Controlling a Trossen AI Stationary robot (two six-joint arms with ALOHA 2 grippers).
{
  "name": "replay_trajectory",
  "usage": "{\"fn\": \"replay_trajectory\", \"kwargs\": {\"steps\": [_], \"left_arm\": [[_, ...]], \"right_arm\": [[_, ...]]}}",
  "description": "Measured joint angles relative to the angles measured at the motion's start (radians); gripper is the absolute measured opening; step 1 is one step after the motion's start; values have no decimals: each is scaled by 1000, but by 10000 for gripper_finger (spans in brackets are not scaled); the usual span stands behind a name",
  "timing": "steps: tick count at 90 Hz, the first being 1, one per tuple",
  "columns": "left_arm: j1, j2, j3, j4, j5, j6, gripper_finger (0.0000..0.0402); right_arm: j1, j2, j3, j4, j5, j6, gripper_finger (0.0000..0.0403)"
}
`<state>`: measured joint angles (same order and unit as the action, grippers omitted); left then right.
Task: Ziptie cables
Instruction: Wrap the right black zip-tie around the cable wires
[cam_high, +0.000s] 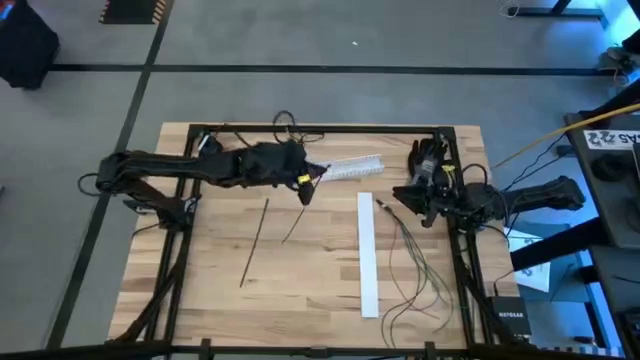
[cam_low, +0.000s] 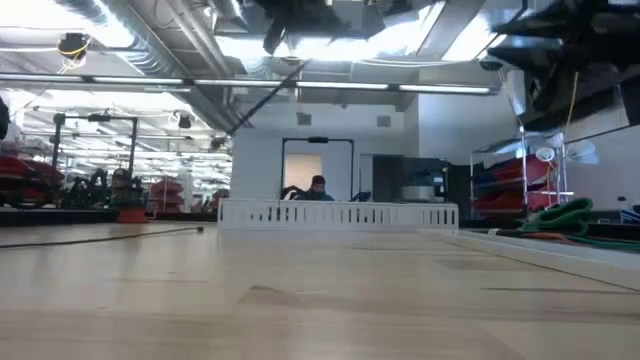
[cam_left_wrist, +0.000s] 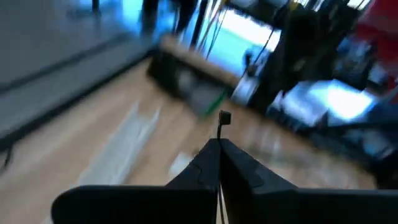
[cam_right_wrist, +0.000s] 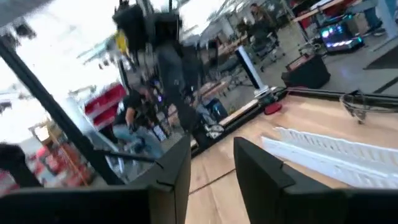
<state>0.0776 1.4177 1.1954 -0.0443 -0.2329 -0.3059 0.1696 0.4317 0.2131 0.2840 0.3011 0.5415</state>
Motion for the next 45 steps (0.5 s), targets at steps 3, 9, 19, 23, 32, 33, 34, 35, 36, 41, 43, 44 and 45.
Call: {"fn": "replay_trajectory", "kwargs": {"steps": [3,9,19,23,32,33,34,35,36,41,43,44,45], "left_arm": [[0,-2,0,36,0,35,0],[0,-6,0,93,0,105,0],[-1,-7,6,172,0,208,0],[-3,-7,18,173,0,240,0],[-16,-7,43,184,-1,332,0],[-18,-7,46,187,0,345,0],[-20,-7,49,191,0,358,0],[-22,-7,53,193,0,372,0],[-24,-7,58,194,-1,386,0],[-35,-7,80,193,1,447,0],[-40,-7,90,193,1,470,0],[-42,-7,94,194,1,480,0],[-44,-7,98,194,1,490,0]], "right_arm": [[0,53,36,4,-15,1,115],[0,162,108,2,-49,10,115],[0,327,216,-1,-116,78,115],[0,384,252,-1,-128,120,115],[-18,493,319,4,-155,259,115],[-22,502,323,4,-161,275,115],[-27,511,327,5,-168,291,115],[-34,520,330,5,-175,309,115],[-41,528,333,5,-183,327,115],[-81,565,343,5,-228,409,115],[-97,578,344,7,-246,438,115],[-105,584,344,9,-254,453,115],[-112,589,344,10,-262,468,115]]}}
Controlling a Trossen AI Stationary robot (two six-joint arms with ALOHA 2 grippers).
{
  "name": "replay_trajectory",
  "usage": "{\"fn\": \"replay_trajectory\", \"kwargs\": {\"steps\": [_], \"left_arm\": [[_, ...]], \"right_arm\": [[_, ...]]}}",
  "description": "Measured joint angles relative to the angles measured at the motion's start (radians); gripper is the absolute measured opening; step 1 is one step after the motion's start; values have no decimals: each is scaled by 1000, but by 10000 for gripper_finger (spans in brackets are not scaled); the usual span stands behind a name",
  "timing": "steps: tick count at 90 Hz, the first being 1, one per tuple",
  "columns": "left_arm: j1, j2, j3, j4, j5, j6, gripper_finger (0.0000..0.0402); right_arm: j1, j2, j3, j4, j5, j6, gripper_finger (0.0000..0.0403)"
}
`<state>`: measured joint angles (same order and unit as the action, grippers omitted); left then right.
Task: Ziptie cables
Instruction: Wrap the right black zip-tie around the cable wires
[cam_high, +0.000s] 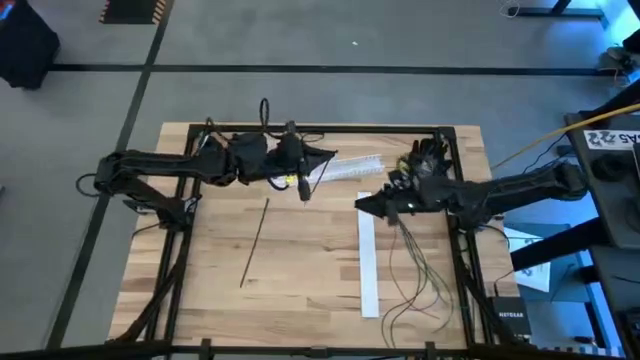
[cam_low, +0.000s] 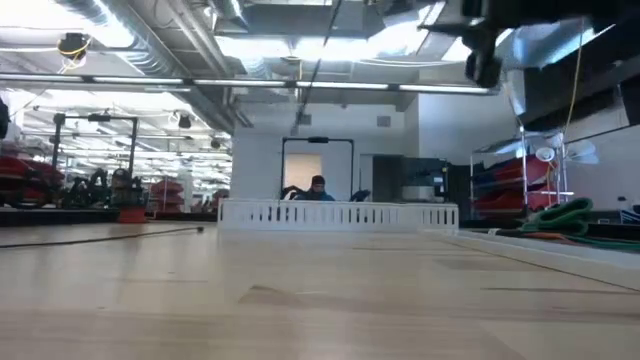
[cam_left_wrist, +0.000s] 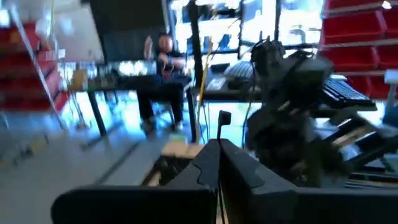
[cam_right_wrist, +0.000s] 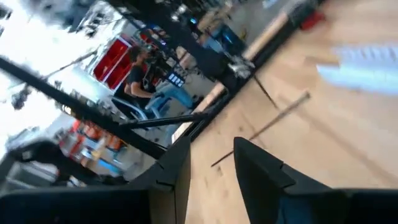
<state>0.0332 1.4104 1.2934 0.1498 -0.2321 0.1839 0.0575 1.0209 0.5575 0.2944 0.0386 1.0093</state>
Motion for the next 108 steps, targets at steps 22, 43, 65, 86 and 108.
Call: {"fn": "replay_trajectory", "kwargs": {"steps": [22,43,65,86,108], "left_arm": [[-31,-1,12,3,4,135,0],[-61,0,12,-5,28,226,0],[-80,0,12,-14,30,287,0],[-85,5,12,-14,29,315,0],[-108,7,10,-44,28,324,0]], "right_arm": [[-157,191,0,240,-276,273,117],[-204,448,0,652,-422,528,181],[-203,609,9,763,-443,751,248],[-208,677,96,771,-455,828,253],[-263,701,160,770,-488,821,253]]}}
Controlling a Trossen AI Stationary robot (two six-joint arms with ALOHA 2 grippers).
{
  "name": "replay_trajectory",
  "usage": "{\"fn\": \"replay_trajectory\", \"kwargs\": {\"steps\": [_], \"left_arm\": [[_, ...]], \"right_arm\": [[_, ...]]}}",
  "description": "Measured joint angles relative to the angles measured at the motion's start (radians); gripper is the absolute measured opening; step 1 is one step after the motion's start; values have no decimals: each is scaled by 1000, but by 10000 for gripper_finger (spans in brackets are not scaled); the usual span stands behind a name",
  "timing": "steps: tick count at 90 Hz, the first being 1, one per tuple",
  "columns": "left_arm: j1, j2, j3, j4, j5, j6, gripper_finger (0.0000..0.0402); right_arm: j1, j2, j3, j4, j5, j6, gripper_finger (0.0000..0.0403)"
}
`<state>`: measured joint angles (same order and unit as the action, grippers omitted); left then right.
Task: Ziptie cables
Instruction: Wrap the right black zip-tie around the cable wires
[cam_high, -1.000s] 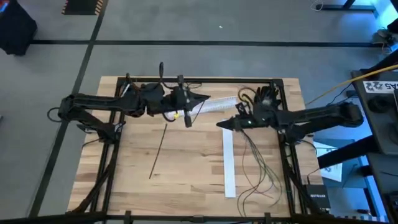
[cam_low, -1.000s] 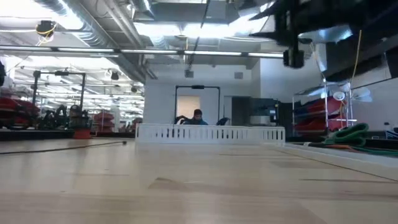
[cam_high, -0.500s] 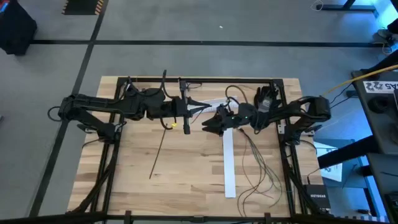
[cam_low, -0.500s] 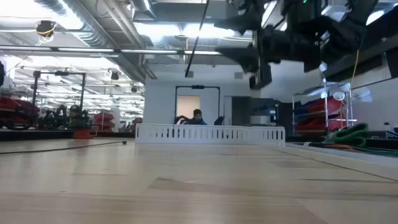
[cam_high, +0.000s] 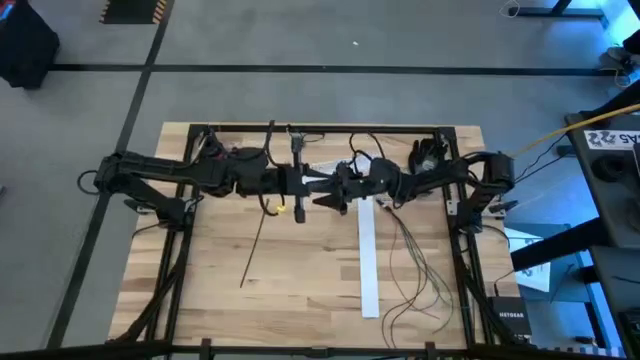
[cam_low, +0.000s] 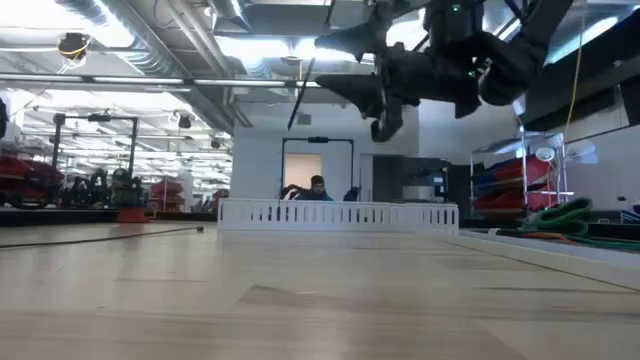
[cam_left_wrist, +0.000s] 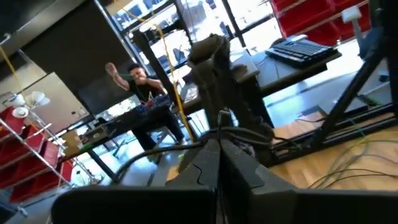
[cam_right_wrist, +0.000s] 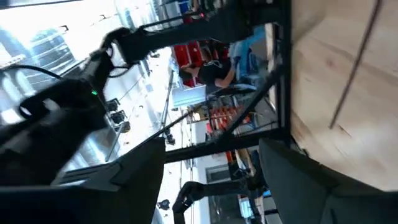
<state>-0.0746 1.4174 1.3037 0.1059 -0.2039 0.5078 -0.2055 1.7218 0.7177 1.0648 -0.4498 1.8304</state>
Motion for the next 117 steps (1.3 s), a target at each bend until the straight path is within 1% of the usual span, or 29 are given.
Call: {"fn": "replay_trajectory", "kwargs": {"steps": [10,19,31,47,64,73,88,104,111,117], "left_arm": [[-13,0,0,0,-1,20,0],[-18,0,0,0,-1,21,0],[-23,0,0,-26,-1,20,0],[-43,0,0,-42,-8,35,0],[-22,0,-3,-44,-9,50,0],[-14,1,-3,-43,-10,53,0],[-13,33,-3,-42,25,49,0],[-13,41,-4,-33,22,69,0],[-13,41,-4,-33,22,69,0],[-16,41,-4,-39,22,68,0]], "right_arm": [[-21,0,0,-7,-30,-1,253],[-20,0,0,-8,-31,25,253],[-17,0,2,-53,-41,28,253],[-26,0,2,-44,-44,31,253],[-3,0,5,-42,-85,57,253],[13,0,5,-44,-68,79,253],[9,10,34,-71,-49,72,253],[10,11,69,-98,-76,49,253],[10,12,70,-107,-70,42,252],[10,12,73,-108,-63,30,243]]}}
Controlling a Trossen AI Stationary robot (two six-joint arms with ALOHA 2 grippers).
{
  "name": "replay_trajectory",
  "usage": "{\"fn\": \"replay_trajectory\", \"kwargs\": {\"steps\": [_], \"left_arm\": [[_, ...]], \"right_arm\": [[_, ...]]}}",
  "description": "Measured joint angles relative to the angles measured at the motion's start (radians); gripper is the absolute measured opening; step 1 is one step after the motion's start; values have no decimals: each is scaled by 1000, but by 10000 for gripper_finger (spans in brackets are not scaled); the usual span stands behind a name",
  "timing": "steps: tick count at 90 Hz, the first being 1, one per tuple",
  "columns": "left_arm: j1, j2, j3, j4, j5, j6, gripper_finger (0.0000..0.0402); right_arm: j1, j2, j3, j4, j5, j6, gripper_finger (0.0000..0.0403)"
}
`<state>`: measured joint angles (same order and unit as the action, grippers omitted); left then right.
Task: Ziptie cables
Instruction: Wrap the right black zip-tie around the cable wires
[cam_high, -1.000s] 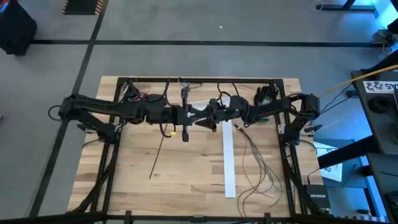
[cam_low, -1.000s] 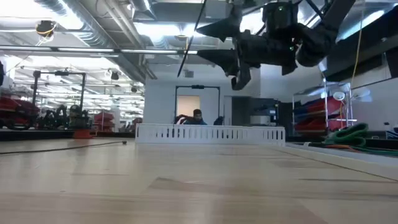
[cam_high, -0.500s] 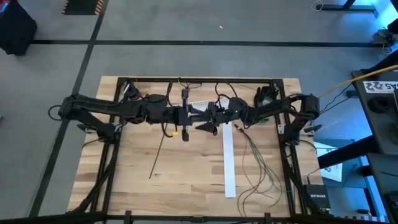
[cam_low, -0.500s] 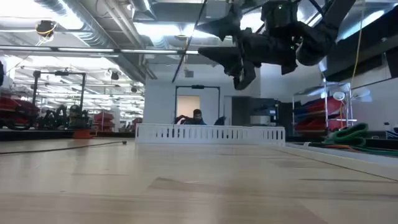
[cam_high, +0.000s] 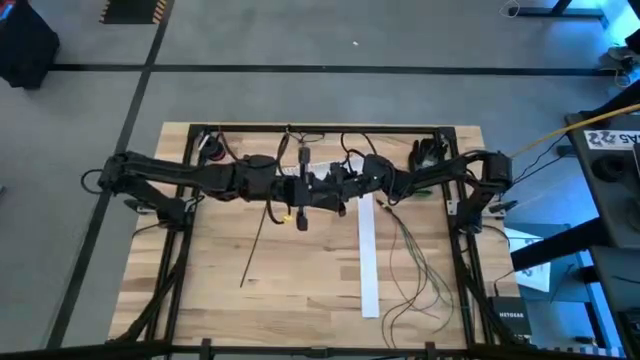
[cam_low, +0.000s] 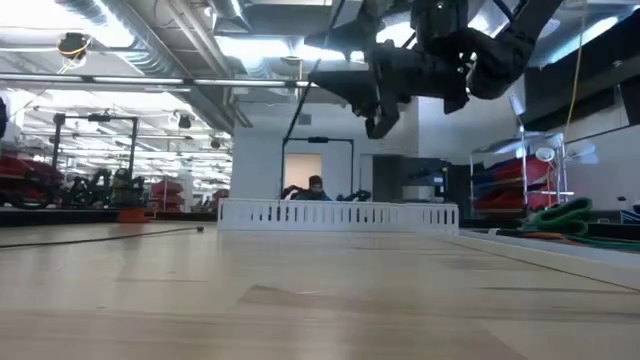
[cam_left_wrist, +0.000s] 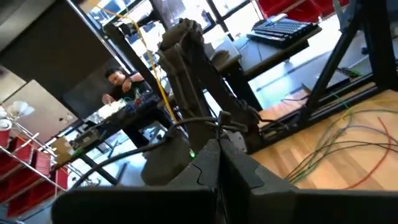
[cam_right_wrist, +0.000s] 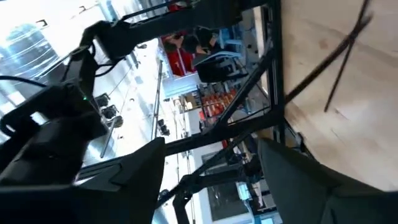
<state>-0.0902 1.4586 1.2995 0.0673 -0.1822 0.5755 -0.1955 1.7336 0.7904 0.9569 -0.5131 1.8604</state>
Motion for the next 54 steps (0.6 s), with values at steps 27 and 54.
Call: {"fn": "replay_trajectory", "kwargs": {"steps": [27,54], "left_arm": [[-3,0,0,0,0,-55,0],[-4,0,0,-4,-1,-158,0]], "right_arm": [[6,0,-1,-25,36,-90,110],[6,0,-1,18,129,-235,11]]}}
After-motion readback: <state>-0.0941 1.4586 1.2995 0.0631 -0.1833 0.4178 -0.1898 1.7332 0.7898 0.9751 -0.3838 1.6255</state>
